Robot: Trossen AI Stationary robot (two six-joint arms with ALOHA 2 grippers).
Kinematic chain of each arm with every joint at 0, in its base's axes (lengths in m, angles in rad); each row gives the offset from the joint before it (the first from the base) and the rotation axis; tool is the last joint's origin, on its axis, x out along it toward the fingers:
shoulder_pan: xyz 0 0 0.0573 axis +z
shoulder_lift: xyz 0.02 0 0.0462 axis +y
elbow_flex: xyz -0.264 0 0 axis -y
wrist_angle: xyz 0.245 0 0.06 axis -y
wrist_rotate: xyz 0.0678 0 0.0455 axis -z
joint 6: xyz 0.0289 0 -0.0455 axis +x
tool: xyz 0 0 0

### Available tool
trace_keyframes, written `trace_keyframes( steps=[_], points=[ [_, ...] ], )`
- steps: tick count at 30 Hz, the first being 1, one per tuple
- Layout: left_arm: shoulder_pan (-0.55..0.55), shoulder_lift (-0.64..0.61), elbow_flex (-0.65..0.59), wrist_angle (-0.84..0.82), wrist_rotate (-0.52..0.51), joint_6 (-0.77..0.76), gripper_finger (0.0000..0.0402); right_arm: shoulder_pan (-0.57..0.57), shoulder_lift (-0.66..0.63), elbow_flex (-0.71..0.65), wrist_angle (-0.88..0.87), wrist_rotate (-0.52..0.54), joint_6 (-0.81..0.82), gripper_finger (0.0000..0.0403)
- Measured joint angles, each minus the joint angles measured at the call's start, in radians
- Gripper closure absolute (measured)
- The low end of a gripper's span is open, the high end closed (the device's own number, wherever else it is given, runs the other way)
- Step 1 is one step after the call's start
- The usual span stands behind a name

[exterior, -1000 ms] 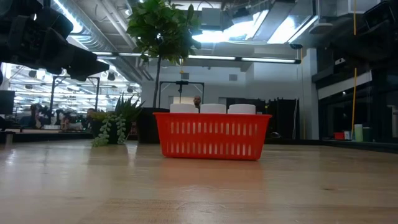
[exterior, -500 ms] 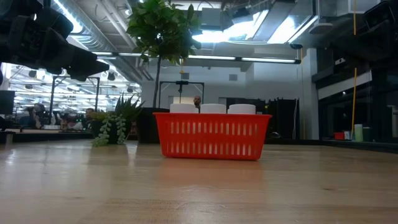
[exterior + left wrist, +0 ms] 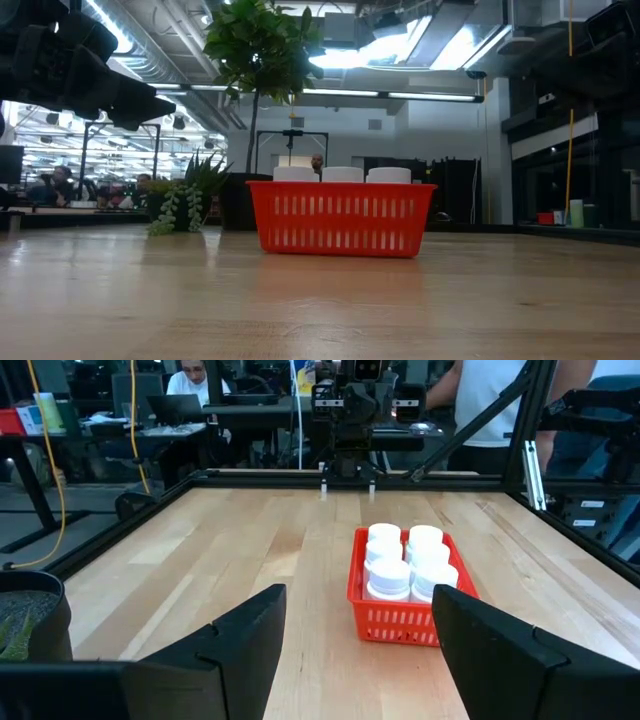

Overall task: Pick and place pill bottles into a basket
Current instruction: Return to Home Position

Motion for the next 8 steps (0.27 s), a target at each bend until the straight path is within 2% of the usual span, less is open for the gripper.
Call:
trace_keyframes(
  steps=[8],
  points=[
    [0.0, 0.0, 0.0, 0.0, 0.0, 0.0, 0.0157, 0.0, 0.0, 0.0, 0.0, 0.0, 0.0, 0.037]
  ],
)
